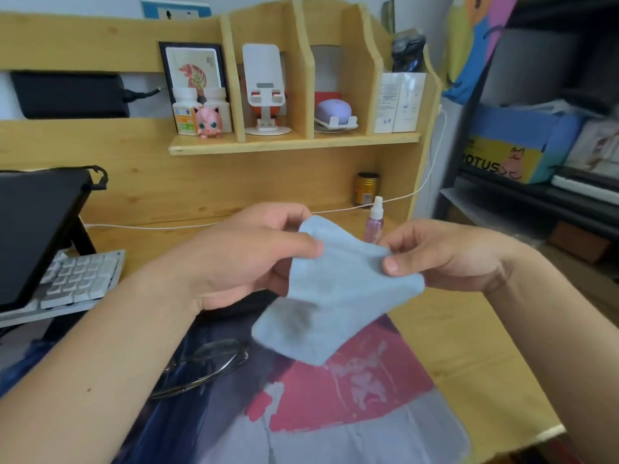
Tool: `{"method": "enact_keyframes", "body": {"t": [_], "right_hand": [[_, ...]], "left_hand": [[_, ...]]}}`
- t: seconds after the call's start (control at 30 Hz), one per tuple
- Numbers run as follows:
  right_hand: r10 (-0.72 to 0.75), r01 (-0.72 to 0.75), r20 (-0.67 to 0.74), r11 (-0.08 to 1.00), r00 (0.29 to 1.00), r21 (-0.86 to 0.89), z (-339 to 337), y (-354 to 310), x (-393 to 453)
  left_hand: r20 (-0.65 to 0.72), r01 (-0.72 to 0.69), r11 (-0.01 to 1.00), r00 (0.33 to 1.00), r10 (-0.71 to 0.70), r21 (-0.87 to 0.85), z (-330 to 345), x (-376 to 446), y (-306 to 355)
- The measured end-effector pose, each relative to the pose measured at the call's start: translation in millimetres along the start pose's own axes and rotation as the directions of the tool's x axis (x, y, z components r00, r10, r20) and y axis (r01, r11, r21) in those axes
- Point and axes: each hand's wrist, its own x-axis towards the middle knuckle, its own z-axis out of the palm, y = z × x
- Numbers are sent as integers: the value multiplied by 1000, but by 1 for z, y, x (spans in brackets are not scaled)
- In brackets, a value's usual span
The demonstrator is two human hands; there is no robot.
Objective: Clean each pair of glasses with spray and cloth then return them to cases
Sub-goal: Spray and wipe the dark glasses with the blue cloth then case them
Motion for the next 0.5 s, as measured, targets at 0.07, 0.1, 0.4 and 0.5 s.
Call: {"method": "enact_keyframes", "body": {"t": [0.07,0.1,0.4,0.5], "right_hand": [[-88,88,1,993,996,78,-2,5,-12],[-149,146,11,981,989,126,-1,5,-18],[-144,160,-129,978,981,131,23,-16,-37],[64,-50,-203,996,977,74,30,22,-11]], "left_hand": [[14,0,1000,1000,-1,27,3,-4,4],[22,0,1000,1000,0,15,5,-7,7],[40,14,1000,999,-13,-19,2,-33,13],[-24,182,965,983,-180,187,-3,-25,-30]]}}
